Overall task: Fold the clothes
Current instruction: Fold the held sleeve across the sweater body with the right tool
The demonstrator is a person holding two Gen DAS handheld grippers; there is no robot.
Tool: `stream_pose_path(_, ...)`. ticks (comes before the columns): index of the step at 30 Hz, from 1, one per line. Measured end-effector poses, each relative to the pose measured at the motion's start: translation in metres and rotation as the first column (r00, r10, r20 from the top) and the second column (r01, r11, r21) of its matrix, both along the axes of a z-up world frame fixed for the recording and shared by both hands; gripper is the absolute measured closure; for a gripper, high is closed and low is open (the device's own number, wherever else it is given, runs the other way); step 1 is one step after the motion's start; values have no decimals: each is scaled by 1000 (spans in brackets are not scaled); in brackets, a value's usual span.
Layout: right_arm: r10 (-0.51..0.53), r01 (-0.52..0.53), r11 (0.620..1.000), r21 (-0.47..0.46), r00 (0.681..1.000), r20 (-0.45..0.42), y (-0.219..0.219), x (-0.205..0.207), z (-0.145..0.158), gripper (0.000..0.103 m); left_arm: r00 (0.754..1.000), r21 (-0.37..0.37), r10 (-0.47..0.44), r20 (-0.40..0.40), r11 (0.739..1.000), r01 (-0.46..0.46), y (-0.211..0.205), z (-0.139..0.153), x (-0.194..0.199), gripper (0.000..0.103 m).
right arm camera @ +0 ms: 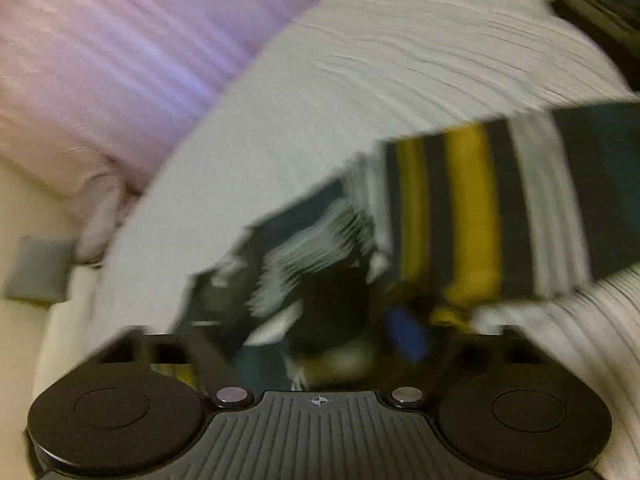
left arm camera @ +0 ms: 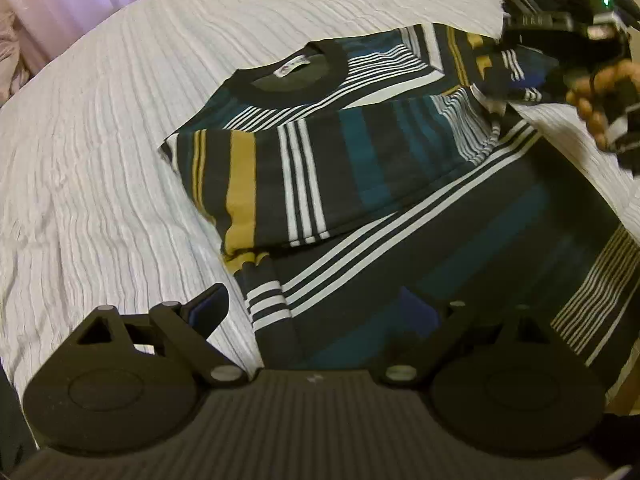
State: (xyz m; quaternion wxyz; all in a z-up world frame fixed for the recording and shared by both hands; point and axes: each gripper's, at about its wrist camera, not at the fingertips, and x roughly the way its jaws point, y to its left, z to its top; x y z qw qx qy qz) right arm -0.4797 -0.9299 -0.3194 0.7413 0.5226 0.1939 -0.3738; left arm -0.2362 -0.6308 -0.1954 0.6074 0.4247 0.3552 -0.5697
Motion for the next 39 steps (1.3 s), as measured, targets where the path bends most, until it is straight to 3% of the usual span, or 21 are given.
stream_pose_path(3, -61, 60, 997, 55, 998, 15, 13, -17, -13, 20, 1000, 17, -18, -4, 1000, 18, -2, -4, -2, 13)
stream_pose_path(10, -94, 97, 991, 93, 995, -27, 19, -22, -25, 21, 999, 42, -42, 0, 998, 42, -8, -11, -7, 13)
stream_pose_path(13, -104, 113, 987, 111, 991, -87, 14, -22, -27, 63, 999, 38, -54, 1, 998, 54, -10, -10, -12, 13)
stream_pose_path(15, -94, 104, 989, 107, 992, -89, 13, -23, -24, 68, 998, 30, -66, 8, 997, 66, -13, -10, -13, 13)
stream_pose_path(16, -89, 98, 990, 105, 992, -85, 12, -23, -22, 76, 997, 24, -71, 18, 997, 70, -15, -11, -13, 13)
stream_pose_path(20, -94, 97, 988, 120, 995, -30, 13, -28, -13, 90, 990, 6, -78, 121, 997, 78, -26, -30, -4, 13)
stream_pose_path(25, -100, 90, 990, 110, 991, 86, 16, -27, 16, 90, 950, 29, -108, 292, 994, 104, -33, -81, 8, 13)
stream_pose_path(30, -73, 66, 996, 60, 990, 118, 18, -17, 37, 90, 936, -7, -25, 351, 1000, 30, -47, -113, 37, 15)
stream_pose_path(35, -77, 70, 995, 70, 992, 103, 21, -13, 35, 90, 936, -80, 129, 327, 991, -109, -53, -111, 78, 19)
stream_pose_path(39, -101, 96, 993, 64, 991, 87, 27, -14, 38, 90, 928, -150, 229, 293, 970, -192, -28, -96, 100, 17)
